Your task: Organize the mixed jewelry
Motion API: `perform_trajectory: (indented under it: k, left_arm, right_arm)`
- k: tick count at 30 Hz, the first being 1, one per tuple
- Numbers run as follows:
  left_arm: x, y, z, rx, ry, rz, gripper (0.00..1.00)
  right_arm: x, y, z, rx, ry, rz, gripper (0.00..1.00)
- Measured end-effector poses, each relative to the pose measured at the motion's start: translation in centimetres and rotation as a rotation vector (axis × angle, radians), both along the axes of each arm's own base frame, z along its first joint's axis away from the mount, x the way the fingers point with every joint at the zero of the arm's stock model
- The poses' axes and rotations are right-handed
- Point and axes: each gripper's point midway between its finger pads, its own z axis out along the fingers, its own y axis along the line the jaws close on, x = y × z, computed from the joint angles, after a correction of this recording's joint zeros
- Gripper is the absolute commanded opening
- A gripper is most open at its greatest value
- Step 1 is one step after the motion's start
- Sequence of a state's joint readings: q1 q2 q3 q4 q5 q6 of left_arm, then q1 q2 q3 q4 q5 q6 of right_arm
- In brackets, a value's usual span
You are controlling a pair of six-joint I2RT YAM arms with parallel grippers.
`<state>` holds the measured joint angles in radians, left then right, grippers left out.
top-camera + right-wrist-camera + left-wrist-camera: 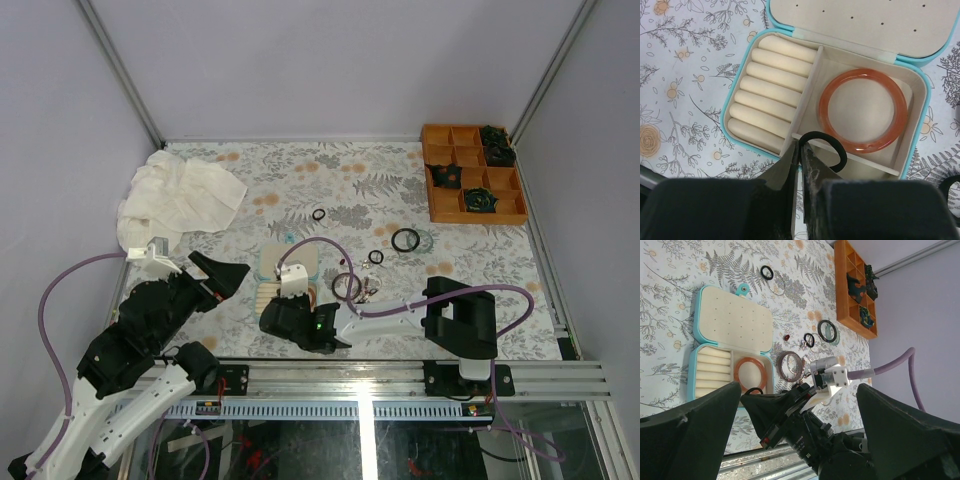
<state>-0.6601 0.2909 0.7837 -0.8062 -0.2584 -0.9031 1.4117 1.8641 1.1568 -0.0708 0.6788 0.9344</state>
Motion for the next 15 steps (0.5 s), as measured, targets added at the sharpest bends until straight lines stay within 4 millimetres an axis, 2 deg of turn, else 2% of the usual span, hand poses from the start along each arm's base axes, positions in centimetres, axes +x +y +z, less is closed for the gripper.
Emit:
perform_trajectory:
  k: [15]
  left_arm:
    - [-0.02,0.02,-0.06,0.002,0.002,0.000,1.00]
  right_arm:
    - [-0.48,0.08,0.27,-0.028,-0.045,0.008,0.08]
